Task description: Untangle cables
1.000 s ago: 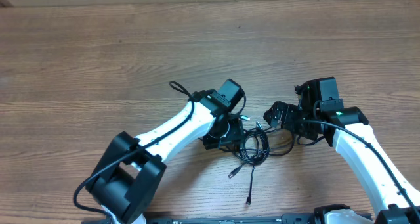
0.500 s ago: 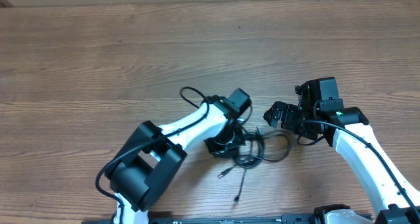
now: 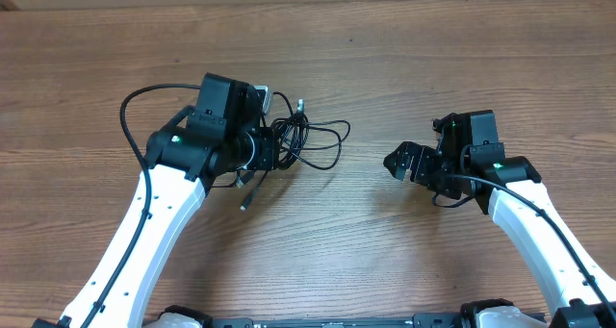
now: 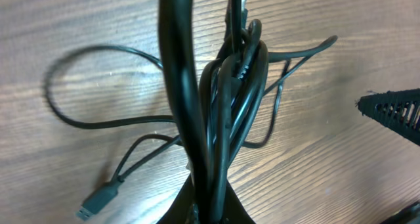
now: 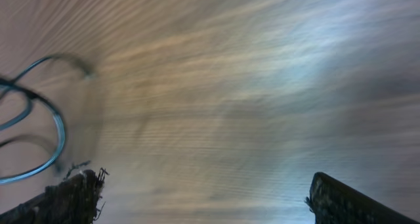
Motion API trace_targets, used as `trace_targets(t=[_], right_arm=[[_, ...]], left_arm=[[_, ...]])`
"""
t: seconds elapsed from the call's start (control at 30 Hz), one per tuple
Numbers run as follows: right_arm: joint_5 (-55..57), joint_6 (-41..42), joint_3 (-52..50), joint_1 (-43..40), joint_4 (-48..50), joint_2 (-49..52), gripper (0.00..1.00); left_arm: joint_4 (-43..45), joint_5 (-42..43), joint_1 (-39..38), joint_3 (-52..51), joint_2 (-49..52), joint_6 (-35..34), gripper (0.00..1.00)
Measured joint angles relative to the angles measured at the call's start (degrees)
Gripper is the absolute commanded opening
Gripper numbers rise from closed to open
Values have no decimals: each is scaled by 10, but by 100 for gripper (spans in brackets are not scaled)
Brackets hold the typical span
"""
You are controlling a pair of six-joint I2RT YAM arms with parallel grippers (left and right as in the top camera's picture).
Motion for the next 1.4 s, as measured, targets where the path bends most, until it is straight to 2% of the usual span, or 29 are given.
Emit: trace_targets(t=[0.07, 0.1, 0.13, 0.17, 0.27, 0.37, 0.43, 0.53, 0.67, 0.77, 0.87, 1.0, 1.23, 1.4], right_arm=[[-46, 5, 0, 0, -6, 0, 100], [-71, 8, 0, 0, -6, 0, 95], [-94, 9, 0, 0, -5, 0, 84], [-139, 7, 0, 0, -1, 0, 81], [-205, -2, 2, 0, -11, -5, 81], [-245, -16, 15, 0, -52, -48, 86], [-249, -28, 38, 0, -91, -110, 88], [-227, -35, 86, 0, -127, -229, 100], [-173, -42, 97, 0, -166, -379, 100], [-149, -43, 97, 0, -194, -435, 100], [-150, -43, 97, 0, -204, -443, 100], [-184, -75, 95, 0, -163, -442, 96], [-210, -143, 75, 0, -61, -438, 93], [-217, -162, 72, 0, 21, -373, 83]], left_arm=[[2, 2, 0, 0, -4, 37, 4], [5, 3, 0, 0, -5, 61, 4], [7, 5, 0, 0, -5, 72, 4], [14, 12, 0, 0, -5, 94, 4], [23, 43, 3, 0, -5, 129, 4], [34, 108, 21, 0, -5, 156, 4], [40, 158, 41, 0, -5, 166, 4], [46, 235, 80, 0, -5, 172, 4], [2, 292, 127, 4, -6, 178, 4], [-32, 327, 132, 9, -26, 191, 4], [-46, 377, 132, 15, -66, 223, 4], [-61, 437, 132, 29, -114, 245, 4], [-71, 520, 132, 29, -111, 256, 4], [-73, 582, 132, 29, -111, 256, 4]])
